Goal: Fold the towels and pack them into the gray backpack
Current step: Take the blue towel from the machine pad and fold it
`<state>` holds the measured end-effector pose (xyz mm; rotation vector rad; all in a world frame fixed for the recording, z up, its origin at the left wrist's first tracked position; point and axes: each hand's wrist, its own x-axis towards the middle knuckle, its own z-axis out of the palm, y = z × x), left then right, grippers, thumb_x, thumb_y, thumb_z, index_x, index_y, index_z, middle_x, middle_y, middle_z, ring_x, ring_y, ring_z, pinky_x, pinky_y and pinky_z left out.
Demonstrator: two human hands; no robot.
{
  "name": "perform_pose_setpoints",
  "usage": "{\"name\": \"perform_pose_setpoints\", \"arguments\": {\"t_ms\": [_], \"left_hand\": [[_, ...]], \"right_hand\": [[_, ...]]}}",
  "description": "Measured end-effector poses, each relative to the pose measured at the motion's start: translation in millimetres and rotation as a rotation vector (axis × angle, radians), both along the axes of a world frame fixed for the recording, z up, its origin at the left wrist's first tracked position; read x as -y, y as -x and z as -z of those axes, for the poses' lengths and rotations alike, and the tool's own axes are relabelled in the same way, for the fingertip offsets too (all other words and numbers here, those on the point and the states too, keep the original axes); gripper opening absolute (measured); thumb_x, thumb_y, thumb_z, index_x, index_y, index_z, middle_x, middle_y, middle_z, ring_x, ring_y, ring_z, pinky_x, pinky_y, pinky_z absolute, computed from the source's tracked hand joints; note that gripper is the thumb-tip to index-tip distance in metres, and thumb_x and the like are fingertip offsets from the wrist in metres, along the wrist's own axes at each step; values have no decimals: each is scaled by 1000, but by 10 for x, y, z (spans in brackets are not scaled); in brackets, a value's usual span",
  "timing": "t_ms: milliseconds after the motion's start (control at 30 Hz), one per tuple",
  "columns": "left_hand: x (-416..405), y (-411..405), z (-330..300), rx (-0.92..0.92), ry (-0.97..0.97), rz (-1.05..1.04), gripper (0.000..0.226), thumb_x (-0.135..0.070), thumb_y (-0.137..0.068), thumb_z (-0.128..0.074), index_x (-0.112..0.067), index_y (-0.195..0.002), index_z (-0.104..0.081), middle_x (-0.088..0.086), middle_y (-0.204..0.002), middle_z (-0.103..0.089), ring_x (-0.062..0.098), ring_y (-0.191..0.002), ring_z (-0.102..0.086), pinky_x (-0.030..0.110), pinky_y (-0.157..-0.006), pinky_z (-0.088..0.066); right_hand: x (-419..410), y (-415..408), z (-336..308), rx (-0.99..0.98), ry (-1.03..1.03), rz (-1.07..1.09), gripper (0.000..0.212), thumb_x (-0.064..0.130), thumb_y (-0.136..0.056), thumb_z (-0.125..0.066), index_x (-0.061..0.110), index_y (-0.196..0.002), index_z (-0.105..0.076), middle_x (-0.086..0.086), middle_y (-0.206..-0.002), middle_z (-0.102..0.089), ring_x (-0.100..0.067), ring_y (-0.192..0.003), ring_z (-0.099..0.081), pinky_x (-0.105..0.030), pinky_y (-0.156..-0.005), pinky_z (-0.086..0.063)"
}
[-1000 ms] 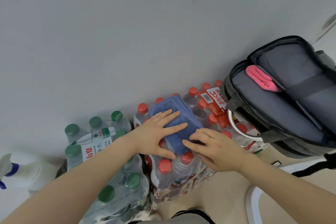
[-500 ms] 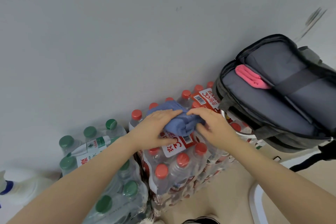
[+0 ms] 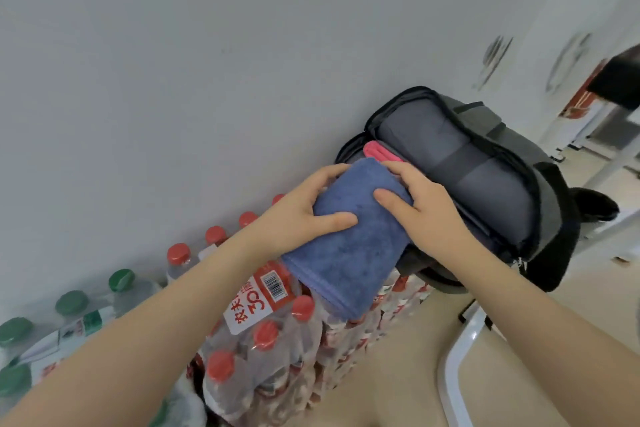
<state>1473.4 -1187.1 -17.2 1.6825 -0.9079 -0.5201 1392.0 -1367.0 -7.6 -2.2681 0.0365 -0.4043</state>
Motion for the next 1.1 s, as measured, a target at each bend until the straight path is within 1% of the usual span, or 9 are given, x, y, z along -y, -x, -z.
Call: {"name": "perform_pose_setpoints", "arguments": {"t_ms": [67,167,233,333,433,567,767,1000,1100], "left_hand": [[163,11,-2,-33,-20,27,72,-28,-75,-73,-45,-130,-31,-16,-130,-46,3,-119,-51,25,-97,-47],[339,2,5,-9,-64,31,66,-11,-85,-63,-42,-133,-30,-20,-135,-40,-6,-121,-43,17,-104,-38],[410,-11,8,-4,-81,16,63,-10,-87,-61,-44,-131,-32,-20,-138,-39,-5,-122,-43,15,-103,-38],[500,-50,-4,-52,-82,-16,62,-12,-87,-61,-47,-132,-35,-19,-140,-41,-3,-121,-46,18,-99,-42],[597,-68,-36,-47,-104,-27,60,-13,-87,-61,-52,-127,-38,-22,-133,-44,-7,-113,-49,12,-89,-46],[770,-54,-64,-69,-101,-34,59,-11,-86,-62,-55,-119,-42,-27,-124,-48,-12,-103,-54,9,-81,-47],[1283,-131,-156,-8,-247,25,58,-21,-84,-64,-47,-130,-40,-16,-134,-44,2,-118,-46,19,-99,-37],[2102,-163,-3,361,-528,68,63,-28,-85,-63,-23,-141,-35,0,-145,-40,16,-131,-38,23,-107,-28],[2222,-91,34,880,-731,-85,47,-42,-88,-51,-21,-130,-51,10,-123,-56,29,-110,-53,35,-85,-46]], "right_hand": [[111,-18,27,-90,26,34,33,26,-95,-46,16,-127,-51,7,-103,-60,-8,-92,-58,-9,-74,-41],[378,-41,129,-93,593,201,42,34,-96,-27,16,-115,-60,-4,-108,-65,-27,-106,-57,-36,-94,-32],[616,-41,161,-38,877,366,37,30,-91,-41,13,-118,-59,-11,-124,-59,-34,-125,-46,-53,-109,-15],[930,16,208,-382,1014,389,67,36,-90,-52,12,-145,-22,-11,-155,-19,-34,-142,-16,-59,-112,0],[1160,-18,287,-556,975,383,79,48,-90,-46,17,-148,0,-7,-157,-8,-31,-140,-20,-59,-111,-9],[1238,-138,313,-463,993,325,49,26,-94,-42,5,-136,-28,-15,-129,-48,-34,-107,-56,-44,-88,-42],[1638,-165,-180,-202,948,380,26,16,-94,-39,9,-119,-41,-14,-110,-59,-39,-92,-60,-36,-62,-35],[1793,-216,-304,-200,820,352,30,20,-96,-39,12,-124,-40,-15,-117,-58,-41,-100,-57,-39,-68,-38],[1785,-213,-259,-183,806,353,28,17,-95,-40,12,-122,-40,-14,-115,-59,-40,-96,-58,-37,-64,-35]]}}
